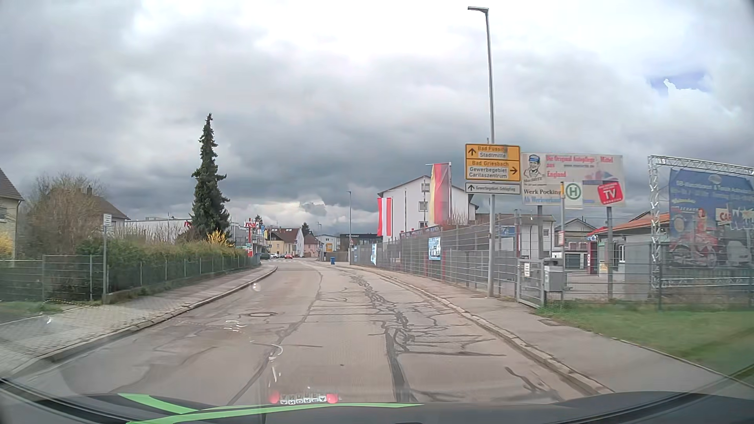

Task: Follow the waypoints while adhering to traffic rules and regulations

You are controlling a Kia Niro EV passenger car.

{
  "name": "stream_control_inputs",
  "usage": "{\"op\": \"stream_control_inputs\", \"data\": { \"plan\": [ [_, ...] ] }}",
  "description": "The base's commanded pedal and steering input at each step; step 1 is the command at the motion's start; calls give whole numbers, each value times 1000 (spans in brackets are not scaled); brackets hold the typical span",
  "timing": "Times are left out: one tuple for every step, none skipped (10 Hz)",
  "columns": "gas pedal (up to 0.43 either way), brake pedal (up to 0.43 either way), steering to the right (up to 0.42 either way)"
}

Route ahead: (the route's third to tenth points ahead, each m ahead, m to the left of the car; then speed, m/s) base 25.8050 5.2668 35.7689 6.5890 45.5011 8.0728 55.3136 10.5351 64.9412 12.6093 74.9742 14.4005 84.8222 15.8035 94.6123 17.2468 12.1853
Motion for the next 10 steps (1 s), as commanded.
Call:
{"op": "stream_control_inputs", "data": {
  "plan": [
    [118,0,-23],
    [118,0,-23],
    [118,0,-22],
    [118,0,-22],
    [118,0,-22],
    [118,0,-22],
    [118,0,-21],
    [118,0,-21],
    [130,0,-20],
    [130,0,-20]
  ]
}}
